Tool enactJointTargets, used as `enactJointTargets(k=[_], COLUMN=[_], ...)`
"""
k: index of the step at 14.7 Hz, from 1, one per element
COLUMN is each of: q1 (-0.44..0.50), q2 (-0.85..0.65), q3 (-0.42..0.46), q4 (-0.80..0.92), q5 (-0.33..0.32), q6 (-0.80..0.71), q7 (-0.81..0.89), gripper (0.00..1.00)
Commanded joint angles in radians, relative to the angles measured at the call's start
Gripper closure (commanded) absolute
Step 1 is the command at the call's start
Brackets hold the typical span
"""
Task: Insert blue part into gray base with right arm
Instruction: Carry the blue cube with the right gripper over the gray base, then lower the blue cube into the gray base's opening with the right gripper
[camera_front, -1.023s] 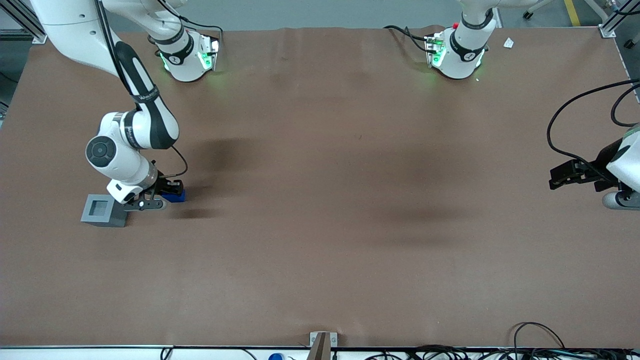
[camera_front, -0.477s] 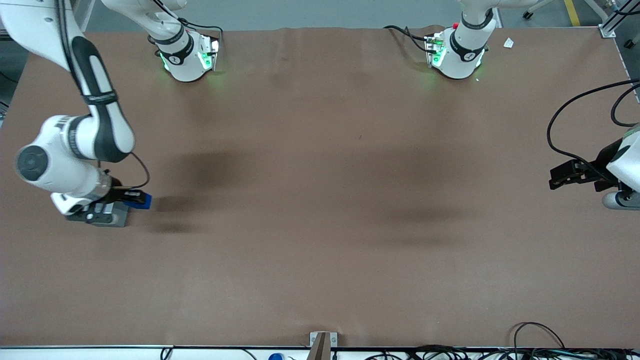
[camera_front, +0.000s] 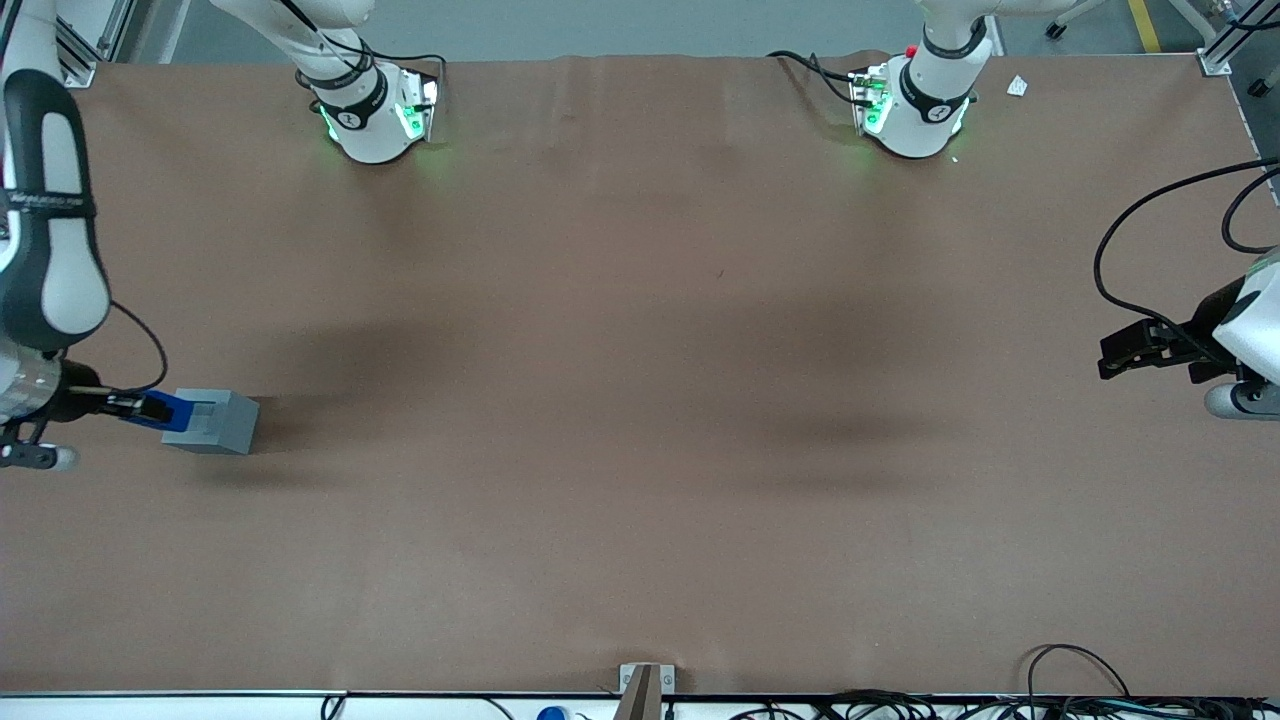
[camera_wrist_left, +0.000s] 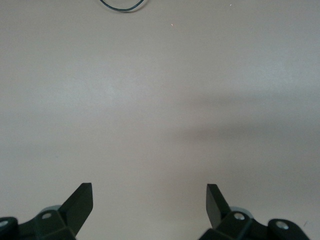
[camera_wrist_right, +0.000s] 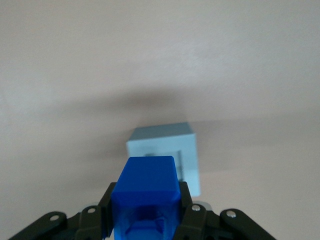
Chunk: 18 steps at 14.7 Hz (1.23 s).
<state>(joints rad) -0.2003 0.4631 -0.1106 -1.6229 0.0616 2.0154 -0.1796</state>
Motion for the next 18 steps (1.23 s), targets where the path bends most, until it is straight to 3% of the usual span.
enactJointTargets(k=[1,13,18], q1=[-0.031,-0.011,0.01], q2=[0.075,0.013,-0.072], q3=[0.017,0.017,0.017], q4=[0.074,-0.044,-0.228], q5=[0.017,0.014,0.0], q6=[-0.017,0.0,0.196], q7=[-0.038,-0.047,-0.052], gripper=[0.99,0.99,0.99])
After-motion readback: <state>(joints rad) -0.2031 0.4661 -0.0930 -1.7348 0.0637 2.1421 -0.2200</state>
